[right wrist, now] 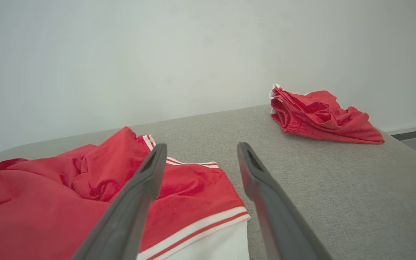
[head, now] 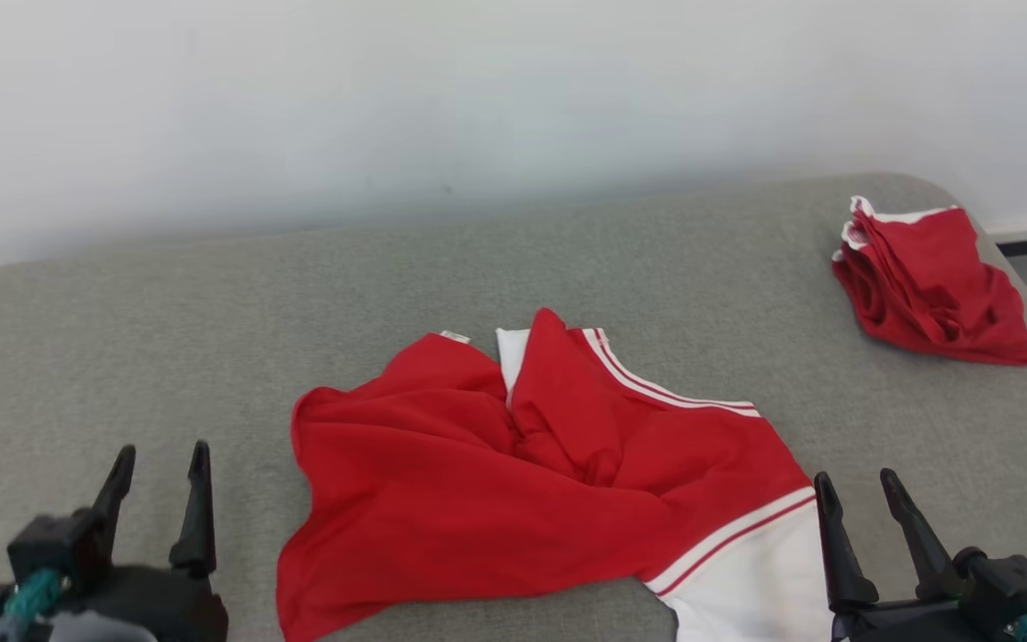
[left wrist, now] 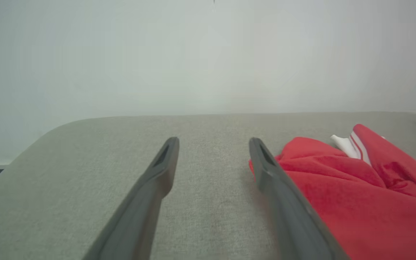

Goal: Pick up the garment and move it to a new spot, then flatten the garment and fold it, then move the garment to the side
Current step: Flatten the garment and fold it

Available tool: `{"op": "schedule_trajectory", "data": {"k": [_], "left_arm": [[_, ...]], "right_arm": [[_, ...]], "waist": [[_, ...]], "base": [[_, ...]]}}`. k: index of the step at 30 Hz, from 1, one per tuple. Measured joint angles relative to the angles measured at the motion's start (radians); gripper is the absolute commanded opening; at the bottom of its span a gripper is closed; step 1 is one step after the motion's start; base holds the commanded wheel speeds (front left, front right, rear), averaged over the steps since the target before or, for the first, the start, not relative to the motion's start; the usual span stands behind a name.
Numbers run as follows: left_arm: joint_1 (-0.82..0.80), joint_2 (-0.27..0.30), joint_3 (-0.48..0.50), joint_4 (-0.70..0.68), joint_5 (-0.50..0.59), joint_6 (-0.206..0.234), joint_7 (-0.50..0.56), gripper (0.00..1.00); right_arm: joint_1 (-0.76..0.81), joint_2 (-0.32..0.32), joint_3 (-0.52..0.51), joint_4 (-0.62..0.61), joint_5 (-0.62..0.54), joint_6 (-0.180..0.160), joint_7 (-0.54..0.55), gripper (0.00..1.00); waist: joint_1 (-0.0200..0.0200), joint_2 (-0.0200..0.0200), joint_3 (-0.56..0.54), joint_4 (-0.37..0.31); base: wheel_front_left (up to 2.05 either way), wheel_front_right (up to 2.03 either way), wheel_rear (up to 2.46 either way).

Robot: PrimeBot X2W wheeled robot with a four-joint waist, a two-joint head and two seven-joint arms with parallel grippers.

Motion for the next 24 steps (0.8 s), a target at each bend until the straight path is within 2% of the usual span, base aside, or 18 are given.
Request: {"op": "schedule_trajectory", "data": {"k": [5, 12, 19, 24], "left_arm": [[0.132, -0.054, 0.059, -0.105, 0.043, 0.012, 0.000, 1.00], [0.235, -0.131, 0.120, -0.219, 0.119, 0.003, 0.000, 1.00], [0.310, -0.184, 0.170, -0.264, 0.178, -0.042, 0.000, 1.00], [0.325, -0.202, 0.196, -0.264, 0.202, -0.105, -0.001, 1.00]], "right_arm": [[0.007, -0.007, 0.007, -0.009, -0.005, 0.000, 0.000, 1.00], [0.032, -0.015, 0.016, -0.019, -0.005, 0.000, 0.000, 1.00], [0.051, -0.012, 0.033, -0.021, -0.005, 0.000, 0.000, 1.00], [0.056, -0.012, 0.038, -0.012, -0.002, 0.000, 0.000, 1.00]], "waist": [[-0.0001, 0.0000, -0.025, 0.030], [0.0000, 0.0000, -0.046, 0.058], [0.0000, 0.0000, -0.049, 0.060], [0.0001, 0.0000, -0.047, 0.060]], "base": [[0.00, 0.00, 0.00], [0.00, 0.00, 0.00], [0.00, 0.00, 0.00], [0.00, 0.00, 0.00]]}}
